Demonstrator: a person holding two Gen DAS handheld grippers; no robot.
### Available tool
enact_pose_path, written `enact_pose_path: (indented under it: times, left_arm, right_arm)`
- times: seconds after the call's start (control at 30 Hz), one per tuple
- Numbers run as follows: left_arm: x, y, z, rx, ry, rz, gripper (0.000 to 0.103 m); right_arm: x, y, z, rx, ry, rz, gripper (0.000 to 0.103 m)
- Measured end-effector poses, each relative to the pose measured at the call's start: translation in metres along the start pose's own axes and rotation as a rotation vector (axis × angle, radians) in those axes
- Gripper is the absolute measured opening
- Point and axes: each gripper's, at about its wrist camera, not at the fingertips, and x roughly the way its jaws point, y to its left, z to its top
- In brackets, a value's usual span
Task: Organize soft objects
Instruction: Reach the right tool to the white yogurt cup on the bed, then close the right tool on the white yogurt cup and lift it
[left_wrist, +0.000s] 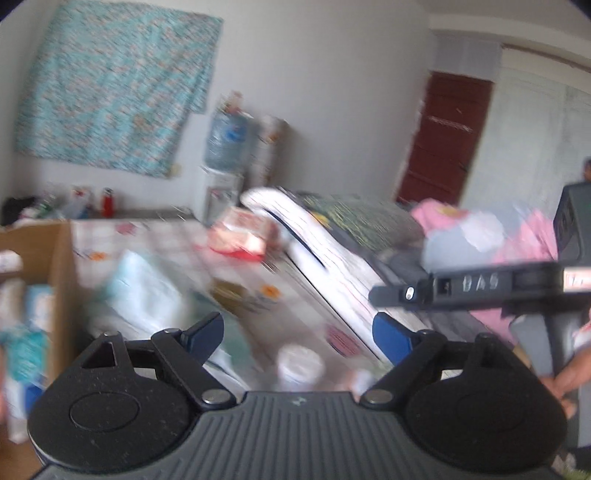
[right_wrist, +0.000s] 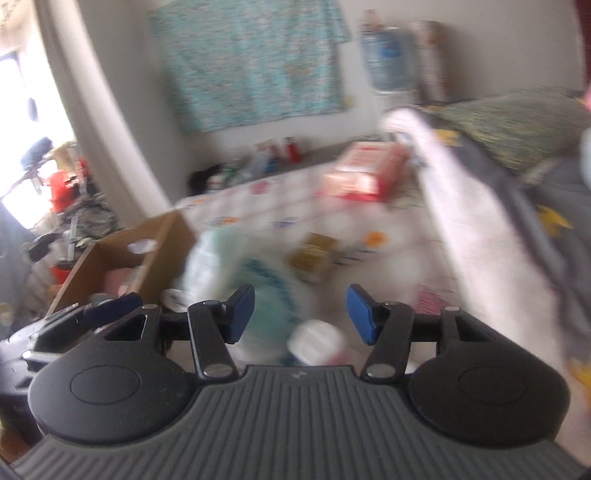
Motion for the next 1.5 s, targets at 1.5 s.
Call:
enact_pose_path:
  times: [1.5]
  left_arm:
    - [0.054,-0.012,-0.08,0.022,0.121,0.144,0.058]
  right_arm:
    - [0.158,-0.05,-0.011,0.197,0.422,0.253,0.053]
